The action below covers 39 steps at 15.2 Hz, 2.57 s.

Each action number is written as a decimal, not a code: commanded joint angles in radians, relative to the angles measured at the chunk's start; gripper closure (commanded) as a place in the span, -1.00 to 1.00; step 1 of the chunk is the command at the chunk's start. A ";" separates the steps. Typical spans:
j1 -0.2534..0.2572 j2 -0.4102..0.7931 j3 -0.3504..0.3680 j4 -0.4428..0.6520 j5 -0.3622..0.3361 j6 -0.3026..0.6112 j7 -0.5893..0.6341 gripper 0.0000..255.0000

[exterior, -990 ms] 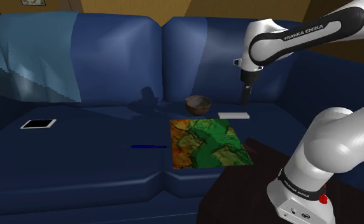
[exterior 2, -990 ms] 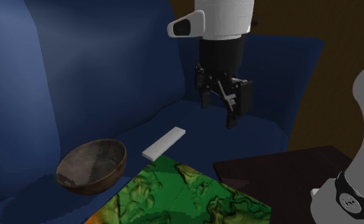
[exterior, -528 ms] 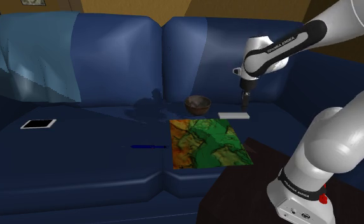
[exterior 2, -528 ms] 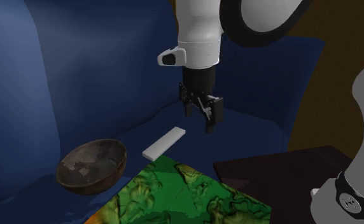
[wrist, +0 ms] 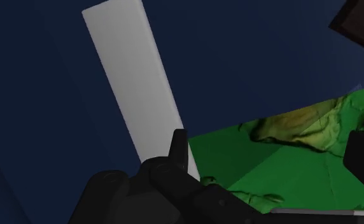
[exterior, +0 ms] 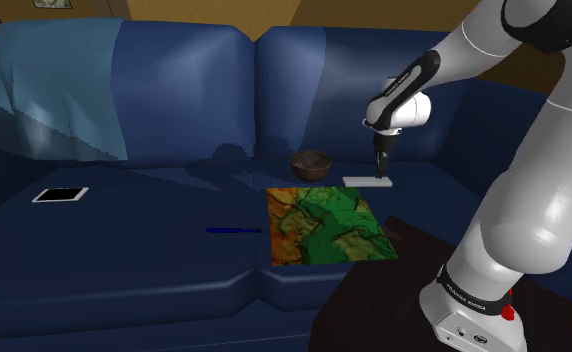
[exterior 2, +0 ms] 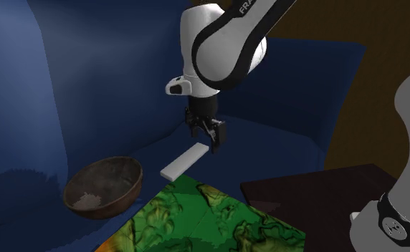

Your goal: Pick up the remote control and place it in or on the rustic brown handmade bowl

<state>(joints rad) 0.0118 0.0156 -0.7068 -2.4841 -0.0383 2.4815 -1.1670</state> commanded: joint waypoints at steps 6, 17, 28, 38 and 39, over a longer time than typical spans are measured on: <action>-0.151 0.347 0.121 0.220 0.376 0.057 -0.422 -1.00; -0.264 0.523 0.238 0.317 0.507 0.123 -0.550 -1.00; -0.264 0.523 0.238 0.318 0.507 0.123 -0.550 1.00; -0.238 0.475 0.204 0.306 0.469 0.089 -0.525 1.00; -0.232 0.463 0.196 0.304 0.460 0.080 -0.518 1.00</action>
<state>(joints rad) -0.2282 0.4936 -0.5009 -2.1755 0.4324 2.5705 -1.6931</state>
